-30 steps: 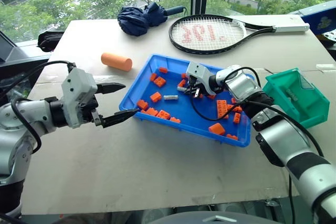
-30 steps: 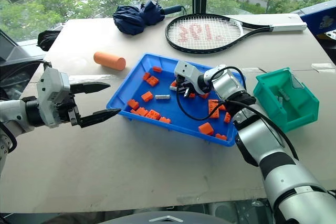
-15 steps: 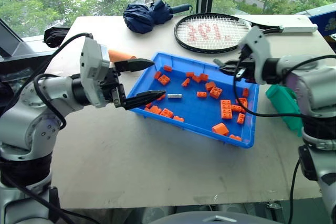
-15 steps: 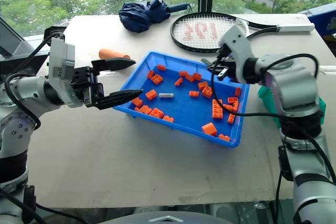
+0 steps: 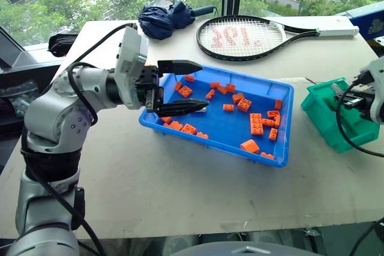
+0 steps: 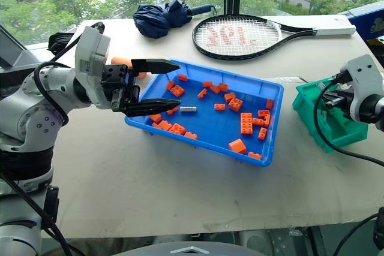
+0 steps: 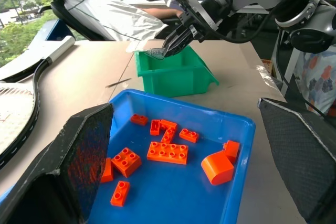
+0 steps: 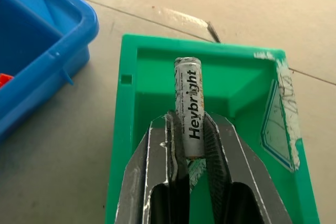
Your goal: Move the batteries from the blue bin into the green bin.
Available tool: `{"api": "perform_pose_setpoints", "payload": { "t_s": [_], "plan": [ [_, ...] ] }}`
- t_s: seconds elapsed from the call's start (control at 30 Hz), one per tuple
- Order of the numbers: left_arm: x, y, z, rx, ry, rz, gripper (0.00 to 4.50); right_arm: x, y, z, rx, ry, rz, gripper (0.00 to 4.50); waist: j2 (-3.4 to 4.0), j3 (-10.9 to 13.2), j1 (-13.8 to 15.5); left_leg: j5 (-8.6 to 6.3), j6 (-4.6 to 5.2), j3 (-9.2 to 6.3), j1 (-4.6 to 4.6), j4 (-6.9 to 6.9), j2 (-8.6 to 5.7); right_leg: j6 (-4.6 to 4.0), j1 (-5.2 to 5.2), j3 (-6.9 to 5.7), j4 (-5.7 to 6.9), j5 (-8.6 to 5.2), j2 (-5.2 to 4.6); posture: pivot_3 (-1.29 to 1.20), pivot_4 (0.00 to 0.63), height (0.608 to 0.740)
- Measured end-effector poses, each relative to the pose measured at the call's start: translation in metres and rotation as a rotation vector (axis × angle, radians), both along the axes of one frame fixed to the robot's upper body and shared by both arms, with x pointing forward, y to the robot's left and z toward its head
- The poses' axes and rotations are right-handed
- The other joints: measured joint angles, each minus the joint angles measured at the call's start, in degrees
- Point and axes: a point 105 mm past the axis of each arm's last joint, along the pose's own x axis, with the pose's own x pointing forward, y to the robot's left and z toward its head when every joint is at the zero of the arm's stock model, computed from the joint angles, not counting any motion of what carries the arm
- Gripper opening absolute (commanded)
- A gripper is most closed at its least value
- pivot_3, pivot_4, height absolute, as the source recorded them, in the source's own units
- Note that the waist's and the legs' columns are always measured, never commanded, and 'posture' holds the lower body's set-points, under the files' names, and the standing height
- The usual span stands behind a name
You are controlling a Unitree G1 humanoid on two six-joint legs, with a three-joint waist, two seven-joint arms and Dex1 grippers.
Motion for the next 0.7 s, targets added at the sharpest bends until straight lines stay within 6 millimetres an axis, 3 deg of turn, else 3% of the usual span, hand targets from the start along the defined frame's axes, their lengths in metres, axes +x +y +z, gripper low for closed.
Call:
{"api": "perform_pose_setpoints", "payload": {
  "t_s": [0.17, 0.27, 0.33, 0.43, 0.5, 0.57, 0.7],
  "plan": [
    [0.000, 0.002, 0.000, 0.010, 0.002, 0.006, 4.50, 0.002, -0.007, 0.001, -0.031, -0.019, -0.007, 3.79, 0.00, 0.0, 0.1, 0.00, 0.00, -0.01, -0.02, 0.17, 0.00, 0.00, 0.00, 0.01, 0.11, 0.00, 0.02, 0.00, 0.150, 0.740],
    [0.001, 0.008, -0.003, 0.032, 0.009, 0.034, 4.50, 0.009, -0.004, 0.015, -0.035, -0.077, 0.003, 3.79, 0.01, 0.0, -0.1, 0.00, 0.00, 0.01, 0.01, 0.22, 0.02, 0.00, 0.00, 0.03, 0.18, 0.00, 0.02, 0.00, 0.150, 0.740],
    [0.002, 0.016, -0.009, 0.055, 0.021, 0.076, 4.50, 0.016, 0.013, 0.029, -0.017, -0.130, 0.070, 3.79, 0.02, 0.0, -0.2, 0.00, 0.00, 0.02, 0.02, 0.23, 0.10, 0.00, 0.00, 0.04, 0.18, 0.00, 0.01, 0.00, 0.150, 0.740],
    [0.005, 0.033, -0.024, 0.109, 0.050, 0.158, 4.50, 0.027, 0.066, 0.039, 0.047, -0.170, 0.263, 3.79, 0.02, 0.0, -0.9, 0.00, -0.01, -0.05, 0.02, 0.23, 0.18, -0.02, 0.00, 0.04, 0.20, -0.01, 0.04, 0.00, 0.150, 0.740],
    [0.006, 0.041, -0.033, 0.147, 0.058, 0.194, 4.50, 0.029, 0.094, 0.036, 0.079, -0.163, 0.359, 3.79, 0.01, 0.0, -1.0, 0.00, -0.01, -0.09, -0.01, 0.23, 0.18, -0.02, -0.01, 0.04, 0.18, -0.01, 0.03, 0.00, 0.150, 0.740],
    [0.006, 0.059, -0.046, 0.219, 0.077, 0.269, 4.50, 0.033, 0.140, 0.029, 0.124, -0.138, 0.501, 3.79, 0.02, 0.0, -1.3, 0.00, -0.01, -0.08, -0.05, 0.22, 0.16, -0.02, -0.06, 0.06, 0.18, -0.01, -0.01, 0.00, 0.150, 0.740],
    [0.002, 0.079, -0.051, 0.252, 0.079, 0.346, 4.50, 0.034, 0.188, 0.012, 0.126, -0.086, 0.669, 3.79, 0.00, 0.0, -1.0, 0.00, -0.01, -0.12, -0.12, 0.22, 0.10, -0.02, -0.11, 0.04, 0.13, -0.01, -0.11, 0.00, 0.150, 0.740]
  ]
}}
